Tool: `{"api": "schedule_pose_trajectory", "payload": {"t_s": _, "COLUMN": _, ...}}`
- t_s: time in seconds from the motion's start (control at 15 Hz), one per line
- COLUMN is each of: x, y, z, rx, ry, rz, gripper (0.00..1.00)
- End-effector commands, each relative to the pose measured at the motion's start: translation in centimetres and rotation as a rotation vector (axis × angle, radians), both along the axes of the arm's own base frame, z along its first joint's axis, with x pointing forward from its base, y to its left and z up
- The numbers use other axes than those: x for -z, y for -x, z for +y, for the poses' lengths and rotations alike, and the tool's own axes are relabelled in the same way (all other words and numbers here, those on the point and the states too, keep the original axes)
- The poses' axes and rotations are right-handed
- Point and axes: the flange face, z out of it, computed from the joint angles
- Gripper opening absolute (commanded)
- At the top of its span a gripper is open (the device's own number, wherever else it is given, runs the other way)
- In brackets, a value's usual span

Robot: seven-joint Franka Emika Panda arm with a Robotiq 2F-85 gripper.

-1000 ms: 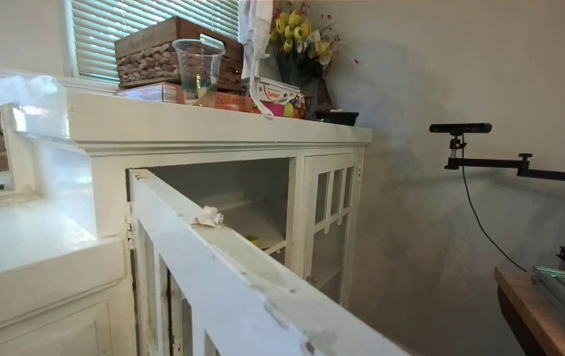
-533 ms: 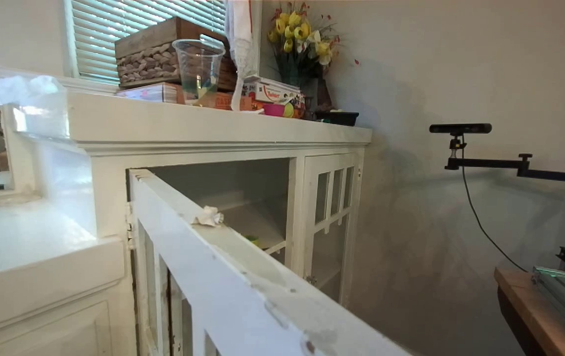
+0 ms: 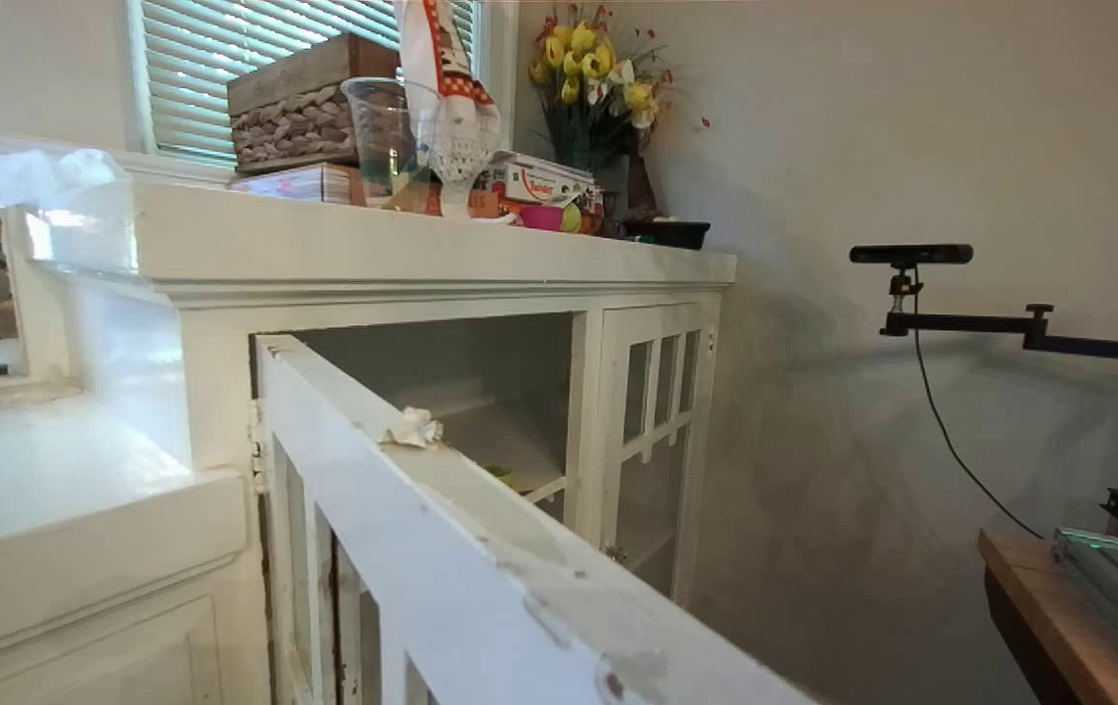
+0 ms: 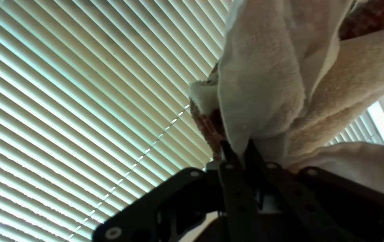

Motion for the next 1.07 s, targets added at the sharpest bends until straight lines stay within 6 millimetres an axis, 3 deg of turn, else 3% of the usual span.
{"api": "schedule_pose_trajectory", "payload": {"t_s": 0.0, "x": 1.0, "y": -2.5, "z": -0.3, "rx": -0.03, "ry": -0.033, "rz": 0.004, "gripper": 0.03}}
{"api": "schedule_pose_trajectory", "payload": {"t_s": 0.67, "x": 7.1, "y": -7.1, "z": -1.3, "rx": -0.082, "ry": -0.106, "rz": 0.159, "gripper": 0.03}}
{"api": "schedule_pose_trajectory", "payload": {"t_s": 0.73, "x": 7.6, "y": -7.4, "z": -1.3, "rx": -0.088, "ry": -0.11, "rz": 0.174, "gripper": 0.25}}
{"api": "schedule_pose_trajectory", "payload": {"t_s": 0.8, "x": 8.2, "y": -7.7, "z": -1.2, "rx": -0.091, "ry": -0.114, "rz": 0.189, "gripper": 0.26}}
{"api": "schedule_pose_trajectory", "payload": {"t_s": 0.93, "x": 9.1, "y": -8.2, "z": -1.1, "rx": -0.097, "ry": -0.122, "rz": 0.219, "gripper": 0.08}}
{"api": "schedule_pose_trajectory", "payload": {"t_s": 1.0, "x": 9.4, "y": -8.3, "z": -1.0, "rx": -0.097, "ry": -0.123, "rz": 0.232, "gripper": 0.45}}
